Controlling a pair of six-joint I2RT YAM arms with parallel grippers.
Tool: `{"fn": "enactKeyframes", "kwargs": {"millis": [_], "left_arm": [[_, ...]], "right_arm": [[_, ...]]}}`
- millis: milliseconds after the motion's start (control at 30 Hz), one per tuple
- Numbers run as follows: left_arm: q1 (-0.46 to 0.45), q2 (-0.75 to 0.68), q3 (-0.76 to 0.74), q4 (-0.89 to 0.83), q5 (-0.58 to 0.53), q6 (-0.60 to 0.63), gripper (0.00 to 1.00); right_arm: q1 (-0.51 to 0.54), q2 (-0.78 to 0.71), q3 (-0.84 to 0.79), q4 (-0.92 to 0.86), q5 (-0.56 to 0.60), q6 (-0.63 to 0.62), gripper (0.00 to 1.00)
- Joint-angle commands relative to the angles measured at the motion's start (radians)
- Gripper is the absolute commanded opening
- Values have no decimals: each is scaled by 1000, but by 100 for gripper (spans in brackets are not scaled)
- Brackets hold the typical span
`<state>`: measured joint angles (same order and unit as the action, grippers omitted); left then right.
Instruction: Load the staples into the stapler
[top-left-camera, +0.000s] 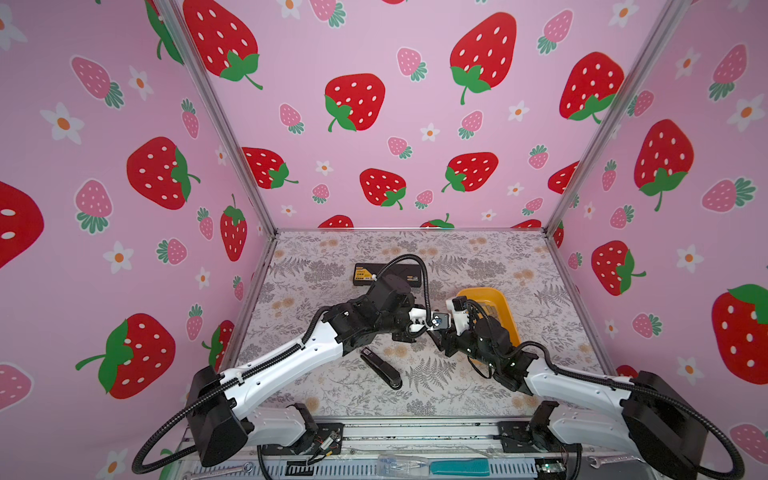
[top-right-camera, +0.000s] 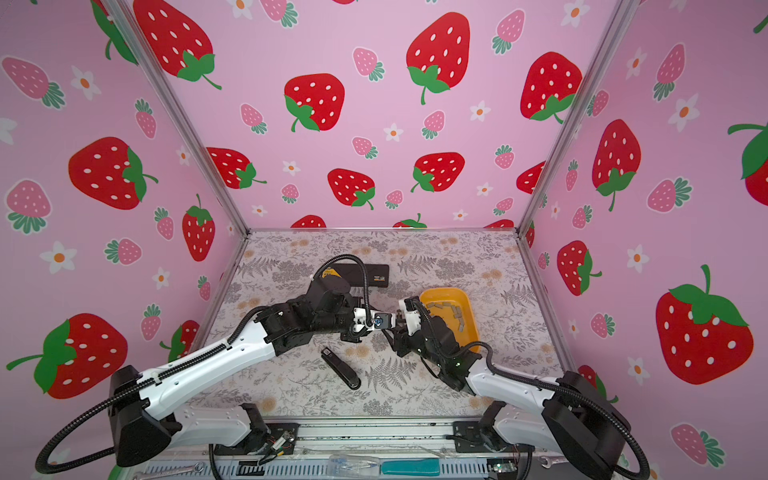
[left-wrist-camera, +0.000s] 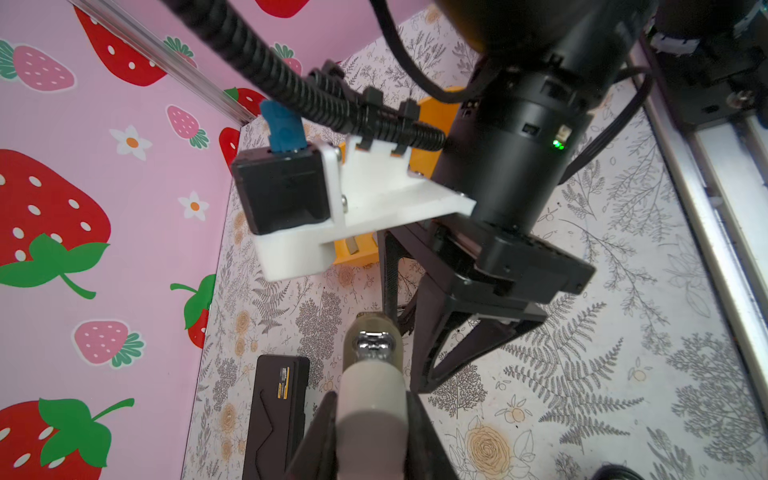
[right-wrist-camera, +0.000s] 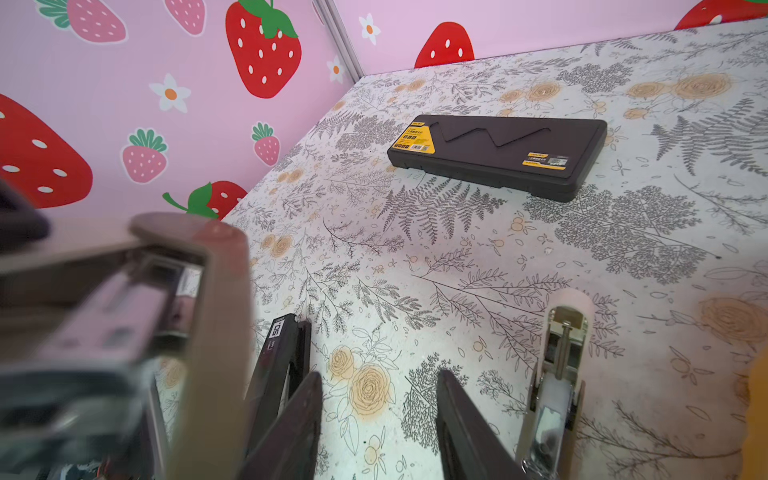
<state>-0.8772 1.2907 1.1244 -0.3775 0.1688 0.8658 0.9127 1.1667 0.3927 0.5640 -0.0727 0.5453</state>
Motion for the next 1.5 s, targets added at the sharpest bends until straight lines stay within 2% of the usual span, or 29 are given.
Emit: {"fn": "enactKeyframes", "kwargs": {"millis": [0,167,267,400,600,700,900,1067,1467], "left_arm": [[-2,-20,-8,32,19,-2,0],[2,-21,-12,21,22,3,0],[2,2,19,-42,38,19,0],[2,31,47,-80,53,16,0],[-3,22,35,-72,52,27,0],[-6,19,34,-70,51,29,0],[-18,27,34,-60,38,29,0],[-26,27,27,-46,31,27,0],[-28,13,25,-31,132,-1,0]], "right_arm": [[6,-8,17,5,15,-9,46],[5,-86,-20,-7,78,-63,45],[5,-203,-64,-11,93,-92,31],[5,-372,-117,-16,63,-117,22],[8,-495,-158,5,-22,-117,18],[8,-473,-150,21,-60,-103,17],[13,-332,-106,51,-81,-91,14],[15,-221,-76,51,-28,-87,13],[15,-119,-62,118,-49,-78,13]]}}
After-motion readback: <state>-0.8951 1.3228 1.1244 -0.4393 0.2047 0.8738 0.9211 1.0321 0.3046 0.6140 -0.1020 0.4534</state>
